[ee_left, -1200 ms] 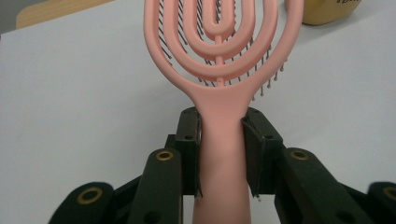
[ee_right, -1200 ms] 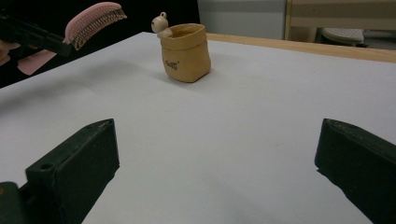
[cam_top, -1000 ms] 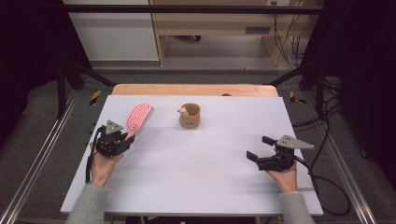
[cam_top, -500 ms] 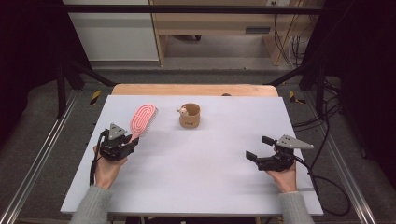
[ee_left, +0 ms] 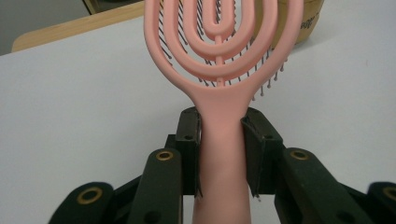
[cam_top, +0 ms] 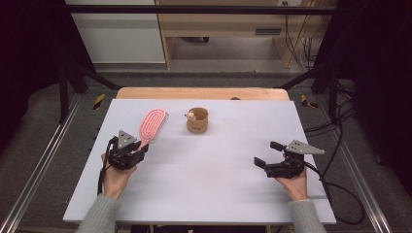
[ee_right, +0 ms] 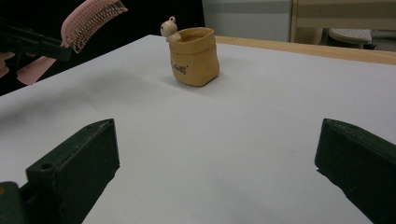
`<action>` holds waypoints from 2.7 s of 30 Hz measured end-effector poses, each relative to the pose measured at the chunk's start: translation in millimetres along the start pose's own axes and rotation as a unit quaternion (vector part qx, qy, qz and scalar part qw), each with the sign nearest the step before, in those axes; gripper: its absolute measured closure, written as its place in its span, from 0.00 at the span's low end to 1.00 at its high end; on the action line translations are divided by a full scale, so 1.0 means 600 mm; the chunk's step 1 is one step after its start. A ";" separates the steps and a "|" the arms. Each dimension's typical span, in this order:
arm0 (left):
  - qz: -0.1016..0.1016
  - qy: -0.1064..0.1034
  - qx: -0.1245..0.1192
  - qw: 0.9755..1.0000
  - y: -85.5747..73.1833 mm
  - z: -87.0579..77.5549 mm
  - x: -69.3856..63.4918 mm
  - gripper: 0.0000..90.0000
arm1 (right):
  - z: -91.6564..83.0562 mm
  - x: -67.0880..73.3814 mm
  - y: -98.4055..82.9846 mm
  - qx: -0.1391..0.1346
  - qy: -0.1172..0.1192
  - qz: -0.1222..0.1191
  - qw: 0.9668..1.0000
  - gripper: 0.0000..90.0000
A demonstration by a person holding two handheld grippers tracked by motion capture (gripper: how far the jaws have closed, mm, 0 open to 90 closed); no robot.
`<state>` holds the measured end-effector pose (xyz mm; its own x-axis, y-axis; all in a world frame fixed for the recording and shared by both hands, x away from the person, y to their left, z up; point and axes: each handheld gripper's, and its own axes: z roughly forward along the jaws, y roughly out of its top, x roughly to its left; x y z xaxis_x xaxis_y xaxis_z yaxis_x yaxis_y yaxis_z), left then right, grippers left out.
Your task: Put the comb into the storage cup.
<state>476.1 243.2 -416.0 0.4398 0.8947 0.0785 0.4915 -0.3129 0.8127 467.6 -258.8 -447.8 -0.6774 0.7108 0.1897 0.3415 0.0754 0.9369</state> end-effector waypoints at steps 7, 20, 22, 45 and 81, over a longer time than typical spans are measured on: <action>0.005 -0.002 -0.007 1.000 0.003 -0.004 -0.011 0.78 | 0.005 0.009 0.005 0.001 0.004 0.000 1.000 0.00; 0.020 -0.006 -0.016 1.000 0.010 -0.005 -0.039 0.78 | 0.015 0.023 0.012 0.002 0.008 0.006 1.000 0.00; 0.023 -0.006 -0.017 1.000 0.011 -0.006 -0.043 0.78 | 0.016 0.025 0.012 0.003 0.008 0.004 1.000 0.00; 0.052 -0.013 -0.032 0.998 0.016 -0.007 -0.089 0.77 | 0.034 0.057 0.028 -0.008 0.023 0.007 1.000 0.00; 0.072 -0.017 -0.037 0.997 0.030 0.007 -0.139 0.78 | 0.057 0.090 0.051 -0.021 0.035 0.022 0.999 0.00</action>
<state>451.6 161.4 -410.4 0.5278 0.8304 0.1784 0.3651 -0.4115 0.8351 463.8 -194.3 -419.0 -0.7065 0.6623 0.2492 0.3455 0.0155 0.9383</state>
